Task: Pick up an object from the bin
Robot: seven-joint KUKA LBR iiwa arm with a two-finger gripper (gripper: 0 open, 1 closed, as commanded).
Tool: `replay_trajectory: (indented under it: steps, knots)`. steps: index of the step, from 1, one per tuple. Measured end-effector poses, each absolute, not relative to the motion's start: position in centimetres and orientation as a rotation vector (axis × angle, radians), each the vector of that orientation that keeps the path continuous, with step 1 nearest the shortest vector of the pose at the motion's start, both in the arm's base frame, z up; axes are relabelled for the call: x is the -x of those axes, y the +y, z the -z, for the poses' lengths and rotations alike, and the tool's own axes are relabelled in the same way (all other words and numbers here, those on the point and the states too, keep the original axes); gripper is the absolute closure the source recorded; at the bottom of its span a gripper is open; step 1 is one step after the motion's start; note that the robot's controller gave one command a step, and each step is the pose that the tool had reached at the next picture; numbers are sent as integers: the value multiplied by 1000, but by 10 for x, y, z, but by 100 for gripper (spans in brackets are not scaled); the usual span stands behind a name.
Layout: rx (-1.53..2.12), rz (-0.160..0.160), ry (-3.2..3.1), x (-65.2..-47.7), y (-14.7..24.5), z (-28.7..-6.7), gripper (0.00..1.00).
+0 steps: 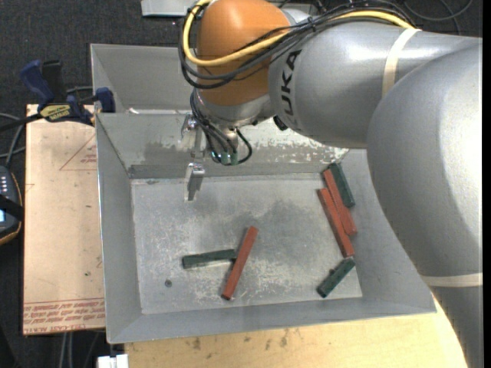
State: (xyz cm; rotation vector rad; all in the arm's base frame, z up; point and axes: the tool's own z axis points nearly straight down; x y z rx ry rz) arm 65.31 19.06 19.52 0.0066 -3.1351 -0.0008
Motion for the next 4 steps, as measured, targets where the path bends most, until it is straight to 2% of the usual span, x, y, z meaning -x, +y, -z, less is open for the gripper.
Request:
replay_trajectory:
  steps: [1, 2, 3, 4]
  knots:
    - [-2, 2, -3143, -655, 190, -200, 0]
    - [-119, 5, -3146, -644, 169, -165, 0]
    - [-253, 1, -3134, -584, 164, -116, 0]
    - [-1138, 3, -2933, -589, 182, -87, 100]
